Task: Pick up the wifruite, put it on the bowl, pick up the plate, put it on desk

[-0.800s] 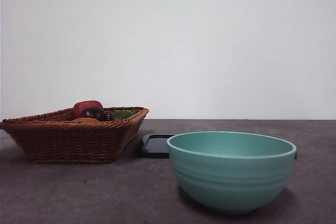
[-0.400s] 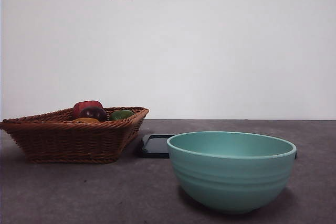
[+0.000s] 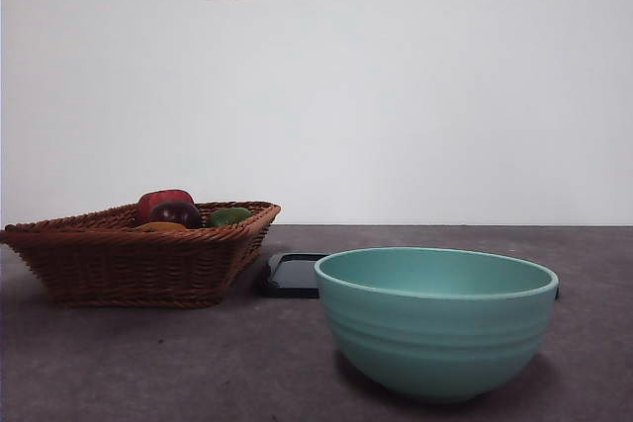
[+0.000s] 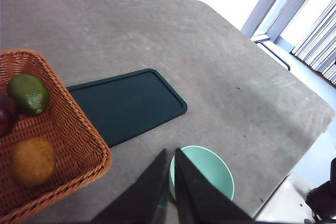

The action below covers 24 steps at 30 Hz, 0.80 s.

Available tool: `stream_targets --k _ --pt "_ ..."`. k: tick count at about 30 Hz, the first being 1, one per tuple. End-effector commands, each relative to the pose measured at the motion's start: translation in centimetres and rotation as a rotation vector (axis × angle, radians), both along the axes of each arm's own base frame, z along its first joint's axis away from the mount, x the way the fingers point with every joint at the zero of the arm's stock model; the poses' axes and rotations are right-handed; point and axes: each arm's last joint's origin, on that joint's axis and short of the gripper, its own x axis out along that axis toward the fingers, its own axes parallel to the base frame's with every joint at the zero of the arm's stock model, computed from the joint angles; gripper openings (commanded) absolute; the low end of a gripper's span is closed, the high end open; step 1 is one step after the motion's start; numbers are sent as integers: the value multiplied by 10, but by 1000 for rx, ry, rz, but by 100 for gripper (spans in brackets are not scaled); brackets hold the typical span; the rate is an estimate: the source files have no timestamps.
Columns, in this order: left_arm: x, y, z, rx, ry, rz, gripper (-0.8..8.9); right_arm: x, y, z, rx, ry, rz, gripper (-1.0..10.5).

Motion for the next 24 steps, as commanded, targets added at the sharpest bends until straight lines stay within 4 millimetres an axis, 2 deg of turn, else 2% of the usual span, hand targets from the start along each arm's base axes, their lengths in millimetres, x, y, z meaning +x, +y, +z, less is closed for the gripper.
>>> stream_targets --k 1,7,9,10,12,14,17,20,24 --pt "0 -1 7 3 -34 -15 19 0 0 5 12 -19 3 10" --pt "0 -1 7 5 -36 -16 35 0 0 5 11 -20 4 10" --pt "0 -1 7 4 -36 -16 85 0 0 5 10 -22 5 17" --pt "0 -1 7 5 -36 -16 144 0 0 5 9 -22 4 37" --pt "0 -1 7 5 -36 -17 297 0 0 5 9 -22 2 138" --pt "0 -1 7 6 -38 -17 462 0 0 5 8 -21 -4 285" --pt "0 -1 7 6 -38 -17 595 0 0 5 15 -16 -8 512" --pt "0 -1 7 6 -38 -17 626 0 0 5 25 -3 -34 629" --pt "0 -1 7 6 -37 -17 626 0 0 5 25 -2 -37 631"
